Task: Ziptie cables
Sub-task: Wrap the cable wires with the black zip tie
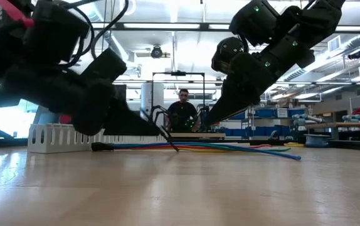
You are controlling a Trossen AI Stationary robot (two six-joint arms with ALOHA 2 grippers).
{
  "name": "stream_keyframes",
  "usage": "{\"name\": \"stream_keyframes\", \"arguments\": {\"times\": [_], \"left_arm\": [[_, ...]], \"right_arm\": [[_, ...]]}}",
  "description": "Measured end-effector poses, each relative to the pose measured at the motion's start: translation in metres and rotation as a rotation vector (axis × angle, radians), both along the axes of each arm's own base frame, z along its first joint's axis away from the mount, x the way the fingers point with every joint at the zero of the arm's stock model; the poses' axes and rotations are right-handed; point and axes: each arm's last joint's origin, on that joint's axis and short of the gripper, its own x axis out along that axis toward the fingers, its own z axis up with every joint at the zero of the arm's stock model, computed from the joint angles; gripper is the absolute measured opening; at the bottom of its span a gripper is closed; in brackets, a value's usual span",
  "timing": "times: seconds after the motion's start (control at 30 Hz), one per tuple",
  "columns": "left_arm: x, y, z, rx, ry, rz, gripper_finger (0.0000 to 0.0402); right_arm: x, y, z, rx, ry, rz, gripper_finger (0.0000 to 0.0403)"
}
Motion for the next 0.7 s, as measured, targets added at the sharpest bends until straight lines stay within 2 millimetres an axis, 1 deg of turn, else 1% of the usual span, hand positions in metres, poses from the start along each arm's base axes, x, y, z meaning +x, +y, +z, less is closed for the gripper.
{"name": "stream_keyframes", "arguments": {"times": [0.17, 0.47, 0.7], "left_arm": [[-0.0103, 0.0018, -0.0054, -0.037, 0.019, 0.012, 0.0144], [-0.0076, 0.0025, 0.0032, 0.004, -0.055, 0.008, 0.0144], [-0.0074, 0.0028, 0.004, 0.024, -0.057, 0.013, 0.0143]], "right_arm": [[-0.001, 0.0, -0.0014, 0.006, 0.018, -0.005, 0.0], [-0.0009, 0.0, -0.0013, 0.006, 0.016, -0.005, 0.0], [-0.0009, 0.0, -0.0012, 0.006, 0.015, -0.005, 0.0]]}}
